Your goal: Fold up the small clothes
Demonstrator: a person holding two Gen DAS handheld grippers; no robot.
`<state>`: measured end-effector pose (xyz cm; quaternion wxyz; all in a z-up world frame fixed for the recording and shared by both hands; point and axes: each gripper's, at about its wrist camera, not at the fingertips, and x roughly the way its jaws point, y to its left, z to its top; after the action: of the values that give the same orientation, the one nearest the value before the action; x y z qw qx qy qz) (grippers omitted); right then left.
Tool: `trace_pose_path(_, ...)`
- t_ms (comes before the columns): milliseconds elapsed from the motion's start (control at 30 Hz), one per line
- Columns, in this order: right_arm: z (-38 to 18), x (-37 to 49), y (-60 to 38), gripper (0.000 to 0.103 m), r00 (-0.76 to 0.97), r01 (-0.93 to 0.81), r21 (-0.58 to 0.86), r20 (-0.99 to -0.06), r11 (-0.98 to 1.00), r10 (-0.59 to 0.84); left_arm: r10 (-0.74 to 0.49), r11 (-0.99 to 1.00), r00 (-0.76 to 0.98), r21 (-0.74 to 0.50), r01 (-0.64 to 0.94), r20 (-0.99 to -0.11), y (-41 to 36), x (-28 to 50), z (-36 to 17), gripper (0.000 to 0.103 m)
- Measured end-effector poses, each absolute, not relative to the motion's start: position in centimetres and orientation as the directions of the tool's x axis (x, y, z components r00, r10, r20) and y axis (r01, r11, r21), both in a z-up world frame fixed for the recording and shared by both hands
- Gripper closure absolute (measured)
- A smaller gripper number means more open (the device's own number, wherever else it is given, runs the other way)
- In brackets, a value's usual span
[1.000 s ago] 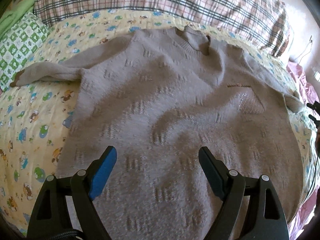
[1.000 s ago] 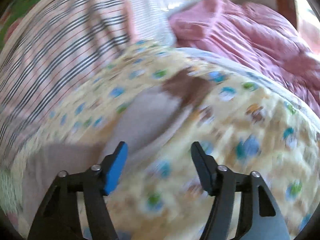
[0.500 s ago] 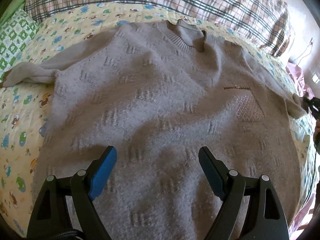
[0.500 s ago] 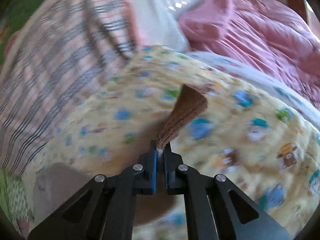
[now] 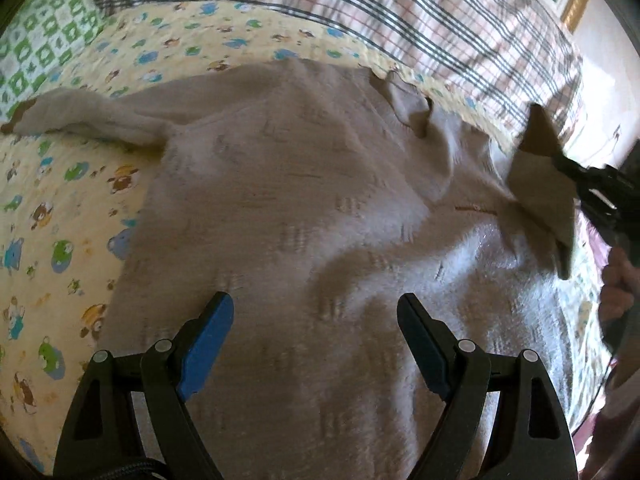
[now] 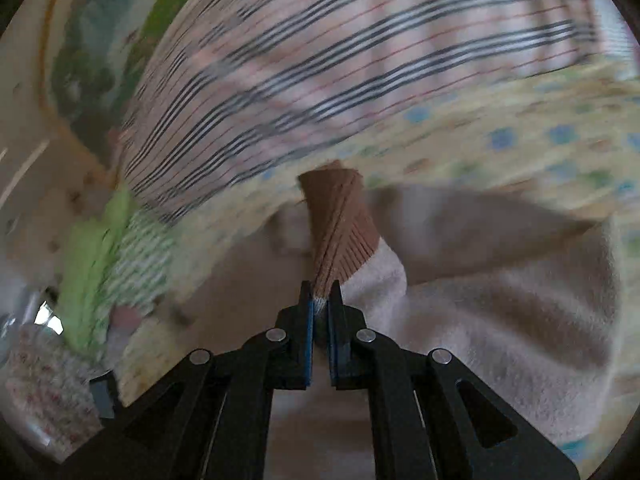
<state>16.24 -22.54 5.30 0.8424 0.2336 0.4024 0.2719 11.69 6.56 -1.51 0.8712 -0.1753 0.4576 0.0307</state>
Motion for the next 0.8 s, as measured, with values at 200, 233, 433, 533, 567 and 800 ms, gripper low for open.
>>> trace_pose_path(200,2.8,15.8,-12.2,0.096,0.393,-0.386,0.640,-0.538,0.665,0.746,-0.158,0.911,0.603,-0.350,-0.216,-0.782,8.4,10.4,-1.2,0.019)
trace_pose_path(233,2.3,15.7,-10.8,0.096,0.368,-0.401,0.642,-0.541,0.654,0.756,-0.159,0.909,0.608,-0.355,-0.217,-0.778,8.7,10.3,-1.1,0.019)
trace_pose_path(433,-0.3,15.8,-5.6,0.096,0.283,-0.443,0.634,-0.572,0.634,0.770,-0.189,0.890,0.622,-0.400,-0.219,-0.760,10.3,10.6,-0.9,0.019)
trace_pose_path(533,-1.5,16.1,-4.6,0.091,0.234,-0.433,0.657,-0.579,0.617,0.781,-0.203,0.879,0.624,-0.420,-0.223,-0.755,11.0,11.8,-0.9,0.018)
trace_pose_path(567,-1.9,16.2,-4.5,0.080,0.215,-0.422,0.673,-0.576,0.607,0.789,-0.208,0.875,0.621,-0.428,-0.228,-0.755,11.2,12.2,-1.0,0.018)
trace_pose_path(800,-0.5,14.7,-8.5,0.048,0.294,-0.383,0.685,-0.546,0.620,0.784,-0.292,0.826,0.587,-0.508,-0.244,-0.755,11.7,17.2,-3.0,0.016)
